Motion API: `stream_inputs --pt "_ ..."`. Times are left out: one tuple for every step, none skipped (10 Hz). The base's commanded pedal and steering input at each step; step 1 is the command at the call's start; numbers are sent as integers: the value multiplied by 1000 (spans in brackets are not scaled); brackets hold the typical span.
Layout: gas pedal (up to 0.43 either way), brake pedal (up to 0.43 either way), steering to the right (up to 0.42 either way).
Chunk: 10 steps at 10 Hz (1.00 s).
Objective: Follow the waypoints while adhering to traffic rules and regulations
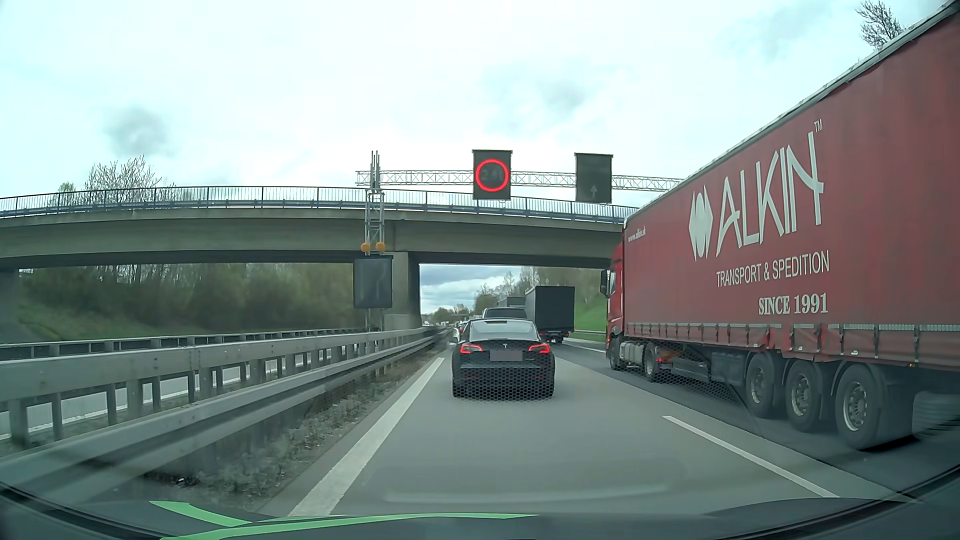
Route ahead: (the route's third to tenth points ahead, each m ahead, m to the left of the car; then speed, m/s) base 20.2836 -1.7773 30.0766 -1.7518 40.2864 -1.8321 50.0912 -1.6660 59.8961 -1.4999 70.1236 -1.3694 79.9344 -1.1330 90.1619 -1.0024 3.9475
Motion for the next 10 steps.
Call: stream_inputs --pt "98 0 0" --pt "98 0 0" --pt "98 0 0" --pt "98 0 0" --pt "87 0 0" --pt "79 0 0" --pt "67 0 0" --pt "47 0 0" --pt "28 0 0" --pt "20 0 0"
